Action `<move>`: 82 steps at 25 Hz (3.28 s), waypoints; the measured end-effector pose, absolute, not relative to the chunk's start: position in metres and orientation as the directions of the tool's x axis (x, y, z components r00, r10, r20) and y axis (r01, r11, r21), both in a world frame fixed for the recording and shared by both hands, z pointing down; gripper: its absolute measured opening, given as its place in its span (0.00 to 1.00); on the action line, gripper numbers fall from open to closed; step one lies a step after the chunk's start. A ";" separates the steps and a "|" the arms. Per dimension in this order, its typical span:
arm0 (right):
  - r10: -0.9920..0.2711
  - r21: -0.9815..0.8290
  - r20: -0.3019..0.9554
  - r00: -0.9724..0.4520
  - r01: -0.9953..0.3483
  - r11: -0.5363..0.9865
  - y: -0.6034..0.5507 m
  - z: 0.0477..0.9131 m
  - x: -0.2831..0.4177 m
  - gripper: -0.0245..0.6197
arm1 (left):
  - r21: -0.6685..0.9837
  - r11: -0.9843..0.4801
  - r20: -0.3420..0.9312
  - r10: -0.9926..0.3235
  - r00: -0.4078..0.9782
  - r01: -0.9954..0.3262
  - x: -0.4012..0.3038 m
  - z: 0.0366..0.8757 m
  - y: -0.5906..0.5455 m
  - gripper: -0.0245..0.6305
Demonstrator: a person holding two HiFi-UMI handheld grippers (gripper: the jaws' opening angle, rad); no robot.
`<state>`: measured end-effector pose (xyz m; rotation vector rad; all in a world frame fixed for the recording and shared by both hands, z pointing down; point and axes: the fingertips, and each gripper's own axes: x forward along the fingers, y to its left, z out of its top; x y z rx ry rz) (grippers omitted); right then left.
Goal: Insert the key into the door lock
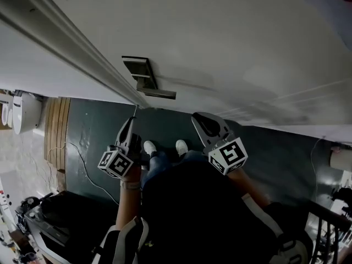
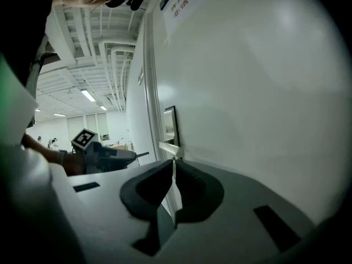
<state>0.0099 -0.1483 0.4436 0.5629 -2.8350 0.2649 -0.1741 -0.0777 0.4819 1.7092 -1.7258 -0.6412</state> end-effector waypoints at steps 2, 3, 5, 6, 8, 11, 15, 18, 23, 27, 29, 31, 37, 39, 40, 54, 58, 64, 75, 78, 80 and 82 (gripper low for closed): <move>-0.377 -0.132 0.271 -0.886 -0.422 0.897 -0.150 0.445 0.011 0.08 | 0.772 0.043 0.084 -0.996 0.034 -0.634 -0.181 0.490 -0.086 0.08; -0.389 -0.133 0.274 -0.879 -0.436 0.890 -0.151 0.446 0.011 0.08 | 0.792 0.045 0.087 -0.995 0.039 -0.609 -0.184 0.494 -0.090 0.08; -0.414 -0.135 0.278 -0.867 -0.462 0.876 -0.153 0.445 0.013 0.08 | 0.821 0.046 0.094 -0.994 0.055 -0.569 -0.186 0.502 -0.099 0.08; -0.427 -0.138 0.280 -0.860 -0.476 0.868 -0.153 0.446 0.014 0.08 | 0.833 0.044 0.095 -0.993 0.065 -0.551 -0.186 0.505 -0.103 0.08; -0.453 -0.145 0.283 -0.845 -0.504 0.851 -0.154 0.447 0.018 0.08 | 0.861 0.050 0.102 -0.992 0.076 -0.506 -0.186 0.511 -0.110 0.08; -0.485 -0.143 0.292 -0.825 -0.539 0.830 -0.156 0.449 0.023 0.08 | 0.898 0.052 0.099 -0.992 0.084 -0.438 -0.187 0.520 -0.119 0.08; -0.518 -0.142 0.300 -0.801 -0.574 0.806 -0.158 0.452 0.026 0.09 | 0.926 0.030 0.069 -0.993 0.092 -0.376 -0.190 0.527 -0.133 0.08; -0.541 -0.141 0.303 -0.785 -0.598 0.789 -0.159 0.452 0.029 0.08 | 0.943 0.023 0.057 -0.994 0.091 -0.333 -0.191 0.532 -0.142 0.08; -0.572 -0.138 0.307 -0.761 -0.630 0.764 -0.162 0.450 0.037 0.08 | 0.951 0.012 0.046 -0.994 0.103 -0.310 -0.191 0.534 -0.153 0.08; -0.592 -0.134 0.306 -0.745 -0.650 0.748 -0.164 0.450 0.041 0.08 | 0.964 0.009 0.039 -0.994 0.106 -0.265 -0.190 0.538 -0.160 0.08; -0.601 -0.134 0.307 -0.738 -0.659 0.740 -0.164 0.450 0.043 0.08 | 0.970 0.008 0.034 -0.994 0.103 -0.241 -0.190 0.539 -0.162 0.08; -0.607 -0.135 0.307 -0.733 -0.665 0.735 -0.164 0.449 0.044 0.08 | 0.972 0.013 0.038 -0.994 0.103 -0.233 -0.190 0.540 -0.163 0.08; -0.616 -0.131 0.305 -0.726 -0.673 0.728 -0.163 0.447 0.046 0.08 | 0.977 0.020 0.042 -0.994 0.103 -0.212 -0.189 0.541 -0.163 0.08; -0.616 -0.131 0.305 -0.726 -0.673 0.728 -0.162 0.447 0.046 0.08 | 0.977 0.012 0.037 -0.993 0.109 -0.214 -0.187 0.539 -0.163 0.08; -0.616 -0.131 0.305 -0.726 -0.673 0.728 -0.162 0.447 0.046 0.08 | 0.977 0.008 0.032 -0.993 0.110 -0.215 -0.187 0.538 -0.163 0.08; -0.612 -0.119 0.301 -0.731 -0.666 0.736 -0.163 0.442 0.042 0.08 | 0.979 0.023 0.038 -0.997 0.070 -0.205 -0.194 0.536 -0.167 0.08; -0.614 -0.113 0.302 -0.729 -0.667 0.737 -0.163 0.440 0.041 0.08 | 0.981 0.032 0.044 -0.997 0.062 -0.191 -0.194 0.538 -0.169 0.08; -0.612 -0.107 0.300 -0.731 -0.664 0.740 -0.162 0.439 0.037 0.08 | 0.983 0.037 0.049 -0.997 0.062 -0.181 -0.194 0.537 -0.173 0.08; -0.617 -0.097 0.298 -0.728 -0.666 0.739 -0.161 0.437 0.029 0.08 | 0.985 0.049 0.061 -0.996 0.065 -0.163 -0.195 0.541 -0.186 0.08; -0.617 -0.097 0.302 -0.726 -0.668 0.738 -0.160 0.437 0.028 0.08 | 0.987 0.049 0.060 -0.996 0.066 -0.156 -0.196 0.540 -0.194 0.08; -0.617 -0.097 0.304 -0.726 -0.668 0.738 -0.160 0.437 0.026 0.08 | 0.988 0.043 0.054 -0.996 0.067 -0.151 -0.196 0.539 -0.198 0.08; -0.616 -0.099 0.301 -0.728 -0.666 0.739 -0.160 0.437 0.025 0.08 | 0.988 0.042 0.053 -0.996 0.068 -0.151 -0.196 0.540 -0.198 0.08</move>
